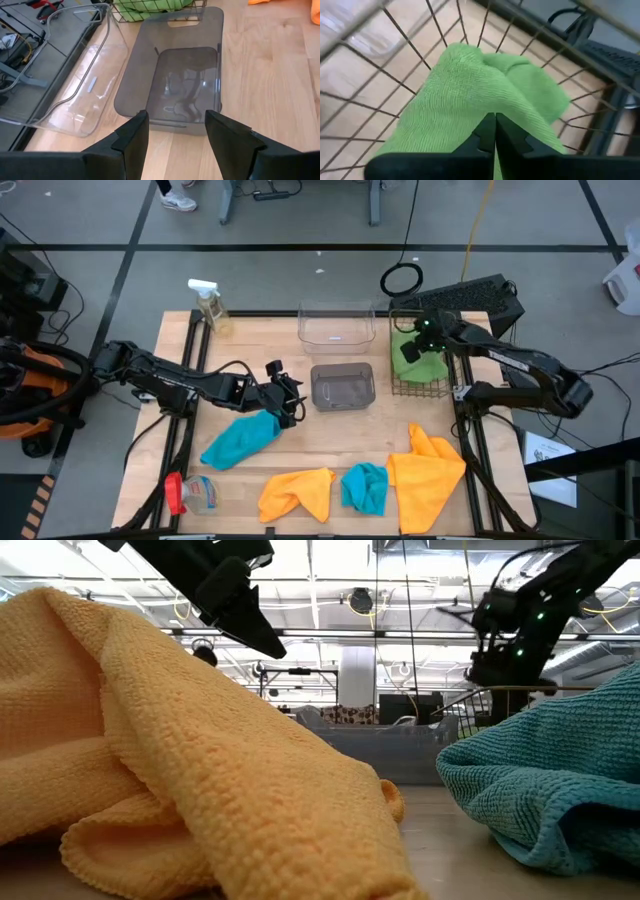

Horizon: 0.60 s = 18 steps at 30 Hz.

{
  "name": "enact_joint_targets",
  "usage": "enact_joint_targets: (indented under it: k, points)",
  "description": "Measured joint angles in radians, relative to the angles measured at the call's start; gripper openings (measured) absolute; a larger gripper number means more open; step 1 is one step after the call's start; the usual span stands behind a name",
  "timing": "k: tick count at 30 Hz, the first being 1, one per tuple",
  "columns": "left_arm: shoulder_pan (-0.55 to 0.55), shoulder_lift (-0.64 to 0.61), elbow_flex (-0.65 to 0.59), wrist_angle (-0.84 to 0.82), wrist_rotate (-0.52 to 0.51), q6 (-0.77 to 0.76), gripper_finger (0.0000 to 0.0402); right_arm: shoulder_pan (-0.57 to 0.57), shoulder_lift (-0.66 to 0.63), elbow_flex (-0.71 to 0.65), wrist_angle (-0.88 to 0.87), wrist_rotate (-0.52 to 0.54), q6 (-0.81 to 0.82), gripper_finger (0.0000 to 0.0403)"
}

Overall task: Sort microfiber towel by color & place in baskets
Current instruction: Put the green microfiber towel into the wire basket

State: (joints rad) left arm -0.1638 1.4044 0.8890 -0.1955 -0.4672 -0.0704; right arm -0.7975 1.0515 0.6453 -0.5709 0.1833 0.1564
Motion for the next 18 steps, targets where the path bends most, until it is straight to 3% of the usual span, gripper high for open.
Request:
enact_joint_targets:
  k: [7,18]
  points:
    - [0.0,0.0,0.0,0.004,0.0,0.0,0.0201,-0.016,-0.057,0.0,-0.063,0.121,-0.057,0.0001]
    - [0.0,0.0,0.0,0.004,0.0,-0.002,0.0201,-0.029,0.197,0.0,0.079,0.107,-0.051,0.0]
